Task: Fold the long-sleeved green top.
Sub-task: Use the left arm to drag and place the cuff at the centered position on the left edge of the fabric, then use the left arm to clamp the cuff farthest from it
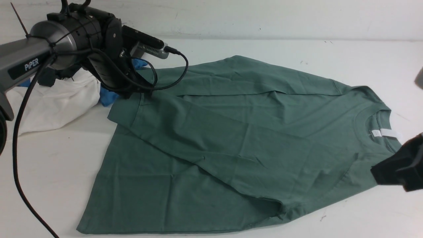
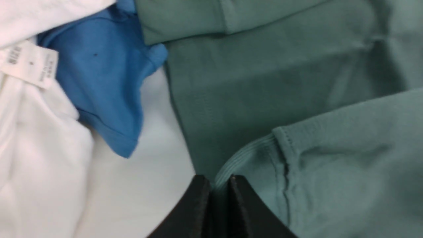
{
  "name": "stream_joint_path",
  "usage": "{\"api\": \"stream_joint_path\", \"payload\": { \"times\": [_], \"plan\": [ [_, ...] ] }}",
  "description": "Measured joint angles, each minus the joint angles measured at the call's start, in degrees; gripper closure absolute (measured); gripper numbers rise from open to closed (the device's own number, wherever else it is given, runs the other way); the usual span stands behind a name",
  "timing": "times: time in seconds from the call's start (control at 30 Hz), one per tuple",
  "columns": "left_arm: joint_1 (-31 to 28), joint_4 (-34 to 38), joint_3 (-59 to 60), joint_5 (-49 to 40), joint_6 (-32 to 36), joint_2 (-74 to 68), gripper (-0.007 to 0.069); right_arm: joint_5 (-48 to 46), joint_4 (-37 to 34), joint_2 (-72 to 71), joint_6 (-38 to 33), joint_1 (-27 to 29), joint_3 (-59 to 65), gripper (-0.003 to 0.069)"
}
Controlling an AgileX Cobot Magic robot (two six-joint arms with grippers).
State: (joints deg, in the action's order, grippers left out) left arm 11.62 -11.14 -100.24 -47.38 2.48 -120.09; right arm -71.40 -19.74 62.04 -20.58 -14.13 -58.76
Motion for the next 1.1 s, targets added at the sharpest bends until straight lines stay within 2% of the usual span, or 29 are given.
{"api": "stream_joint_path", "payload": {
  "times": [0.1, 0.13, 0.23, 0.37, 0.57, 0.73, 0.87, 1.1],
  "plan": [
    [0.0, -2.7, 0.0, 1.1, -2.9, -0.5, 0.0478, 0.0, 2.3, 0.3, 2.0, -3.0, -0.1, 0.0670],
    [0.0, -4.2, 0.0, 1.2, -5.1, -0.6, 0.0415, 0.2, 3.4, 0.3, 3.2, -5.1, -0.1, 0.0670],
    [0.0, -5.6, -0.9, -0.4, -8.5, -0.6, 0.0307, 1.4, 3.7, 0.3, 4.3, -6.5, -0.1, 0.0670],
    [0.0, -5.5, -4.6, -5.4, -13.3, -0.6, 0.0237, 2.0, 4.1, 0.3, 6.6, -6.9, -0.1, 0.0670],
    [0.0, -3.3, -12.3, -7.9, -16.4, -2.3, 0.0228, 2.0, 4.1, 0.3, 8.1, -7.0, -0.1, 0.0670],
    [-0.4, -0.1, -20.8, -7.3, -18.5, -9.1, 0.0228, 2.4, 4.1, 0.3, 8.3, -7.0, -0.1, 0.0670],
    [-2.4, 4.0, -27.6, -6.8, -19.3, -16.9, 0.0228, 2.7, 4.1, 0.3, 8.3, -7.0, -0.1, 0.0670],
    [-5.2, 6.0, -32.9, -5.1, -20.0, -23.3, 0.0228, 3.6, 4.1, 0.3, 8.3, -7.0, -0.1, 0.0670]
  ]
}}
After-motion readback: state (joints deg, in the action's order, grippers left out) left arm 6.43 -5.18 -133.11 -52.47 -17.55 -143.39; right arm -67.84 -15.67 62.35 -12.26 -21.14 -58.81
